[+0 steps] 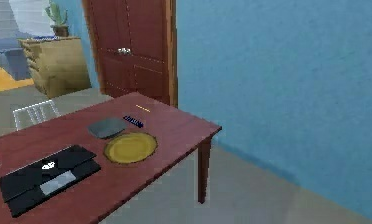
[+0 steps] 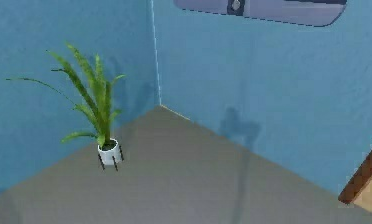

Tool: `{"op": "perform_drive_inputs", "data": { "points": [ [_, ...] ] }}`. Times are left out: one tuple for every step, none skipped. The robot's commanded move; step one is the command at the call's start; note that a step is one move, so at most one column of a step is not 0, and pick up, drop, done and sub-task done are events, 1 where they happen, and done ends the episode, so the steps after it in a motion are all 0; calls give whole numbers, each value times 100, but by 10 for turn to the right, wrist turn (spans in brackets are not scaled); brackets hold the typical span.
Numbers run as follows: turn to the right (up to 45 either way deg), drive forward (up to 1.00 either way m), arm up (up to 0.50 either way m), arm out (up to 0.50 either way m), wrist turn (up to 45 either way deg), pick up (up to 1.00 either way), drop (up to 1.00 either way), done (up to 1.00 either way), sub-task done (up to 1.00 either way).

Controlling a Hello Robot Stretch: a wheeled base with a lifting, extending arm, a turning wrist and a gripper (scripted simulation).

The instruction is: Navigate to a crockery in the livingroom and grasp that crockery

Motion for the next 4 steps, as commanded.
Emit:
{"op": "perform_drive_inputs", "data": {
  "points": [
    [0, 55, 0, 0, 0, 0, 0, 0, 0],
    [-450, 0, 0, 0, 0, 0, 0, 0, 0],
    [-450, 0, 0, 0, 0, 0, 0, 0, 0],
    [-360, 0, 0, 0, 0, 0, 0, 0, 0]
  ]
}}
